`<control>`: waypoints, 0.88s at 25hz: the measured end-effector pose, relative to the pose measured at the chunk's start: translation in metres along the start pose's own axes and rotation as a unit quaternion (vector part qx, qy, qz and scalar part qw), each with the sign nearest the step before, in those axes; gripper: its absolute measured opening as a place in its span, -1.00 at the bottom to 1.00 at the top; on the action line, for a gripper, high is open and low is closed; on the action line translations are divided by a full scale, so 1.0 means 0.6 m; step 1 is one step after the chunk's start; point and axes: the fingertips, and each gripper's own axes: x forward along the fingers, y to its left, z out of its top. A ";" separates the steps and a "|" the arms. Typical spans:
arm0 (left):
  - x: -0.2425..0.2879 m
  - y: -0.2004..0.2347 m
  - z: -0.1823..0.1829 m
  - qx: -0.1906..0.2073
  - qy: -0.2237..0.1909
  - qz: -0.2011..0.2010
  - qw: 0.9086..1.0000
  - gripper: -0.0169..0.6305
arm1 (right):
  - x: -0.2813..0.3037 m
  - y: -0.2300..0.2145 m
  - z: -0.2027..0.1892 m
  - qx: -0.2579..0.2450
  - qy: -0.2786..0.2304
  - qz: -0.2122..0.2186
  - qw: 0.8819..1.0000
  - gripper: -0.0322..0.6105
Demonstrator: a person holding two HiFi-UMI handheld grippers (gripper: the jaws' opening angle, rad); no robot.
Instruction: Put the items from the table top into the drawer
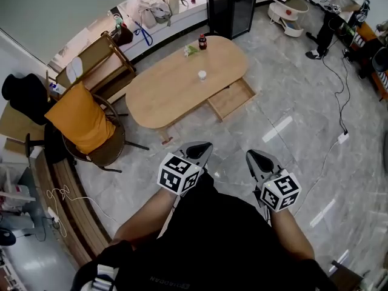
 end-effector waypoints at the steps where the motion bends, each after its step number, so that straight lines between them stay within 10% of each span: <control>1: 0.008 0.021 0.018 0.003 -0.002 -0.002 1.000 -0.93 | 0.021 -0.008 0.016 -0.003 0.000 -0.001 1.000 -0.89; 22: 0.036 0.349 0.112 -0.018 -0.001 0.046 0.999 -0.93 | 0.349 -0.060 0.161 -0.050 0.051 0.039 0.997 -0.89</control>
